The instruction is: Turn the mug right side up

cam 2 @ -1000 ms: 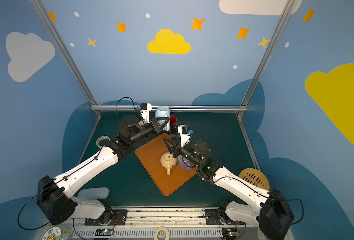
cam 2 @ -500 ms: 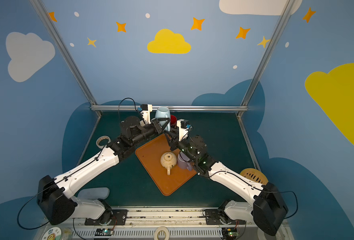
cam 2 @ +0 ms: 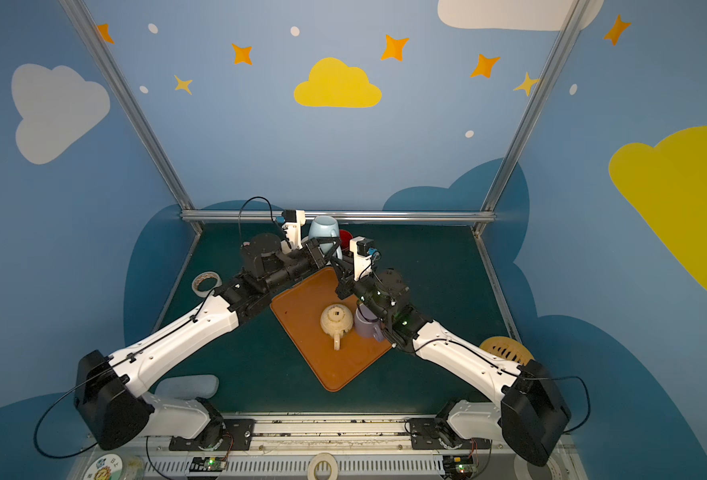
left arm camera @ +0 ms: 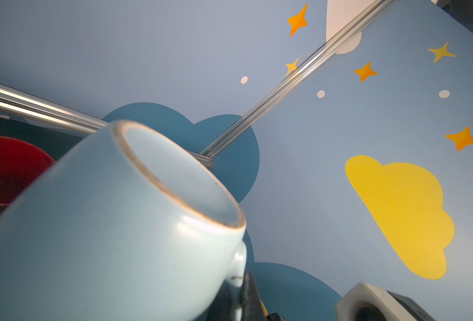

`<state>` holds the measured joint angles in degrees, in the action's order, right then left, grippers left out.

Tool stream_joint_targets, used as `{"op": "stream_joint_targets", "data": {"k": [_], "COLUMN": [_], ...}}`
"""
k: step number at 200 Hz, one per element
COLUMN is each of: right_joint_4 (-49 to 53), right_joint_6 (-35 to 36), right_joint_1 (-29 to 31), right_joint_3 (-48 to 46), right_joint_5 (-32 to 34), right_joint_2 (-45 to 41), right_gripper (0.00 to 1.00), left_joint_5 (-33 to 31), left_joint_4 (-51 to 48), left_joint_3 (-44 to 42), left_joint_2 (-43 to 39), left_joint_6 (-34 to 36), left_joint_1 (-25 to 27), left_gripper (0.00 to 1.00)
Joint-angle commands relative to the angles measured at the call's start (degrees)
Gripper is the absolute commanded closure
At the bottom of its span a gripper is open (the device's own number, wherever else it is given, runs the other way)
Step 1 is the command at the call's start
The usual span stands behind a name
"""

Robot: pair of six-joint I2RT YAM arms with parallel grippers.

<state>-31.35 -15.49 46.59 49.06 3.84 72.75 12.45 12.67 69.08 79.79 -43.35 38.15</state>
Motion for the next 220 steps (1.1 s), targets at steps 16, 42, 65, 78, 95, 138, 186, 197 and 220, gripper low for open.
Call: {"op": "stream_joint_targets", "data": {"k": [16,42,65,78,95,138,186,197,220], "right_joint_4": [1.1,4.5,7.3,8.3,9.9,14.9,31.9,37.4,47.7], "right_joint_6": [1.9,2.8,2.3,1.4,0.2,-2.5,1.9,5.4,12.7], "right_joint_1": [-0.2,-0.4,-1.0,-1.6,-2.5,-6.1,-12.9,-13.9,-16.2], "right_joint_3": [1.2,1.0,0.7,0.3,0.0,0.6,7.5,10.3,16.9], "right_joint_5": [1.1,-0.5,-2.9,-3.9,-5.3,-12.9,-28.7,-31.5,-38.2], "right_joint_2": [-2.1,-4.3,-6.1,-7.0,-7.9,-8.1,-7.8,-6.7,-3.3], "right_gripper": [1.0,1.0,1.0,1.0,1.0,1.0,1.0,1.0,1.0], "left_joint_5": [0.1,-2.1,-1.8,-1.7,-1.8,-1.8,8.1,9.9,15.6], "left_joint_4": [3.5,1.0,-0.8,-1.1,-0.6,-1.9,-18.2,-22.9,-29.9], "left_joint_3": [0.5,0.4,-0.3,-1.4,-3.5,-6.9,-1.0,1.4,6.2], "left_joint_2": [-2.4,-3.0,-3.2,-3.5,-3.9,-6.6,-9.3,-9.4,-8.4], "left_joint_6": [0.2,0.5,0.6,0.3,-0.4,0.7,13.2,16.8,24.8], "left_joint_1": [0.3,0.2,0.0,0.0,0.0,-0.1,-5.1,-7.0,-11.6], "left_gripper": [0.96,0.9,0.79,0.74,0.7,0.51,0.27,0.24,0.23]}}
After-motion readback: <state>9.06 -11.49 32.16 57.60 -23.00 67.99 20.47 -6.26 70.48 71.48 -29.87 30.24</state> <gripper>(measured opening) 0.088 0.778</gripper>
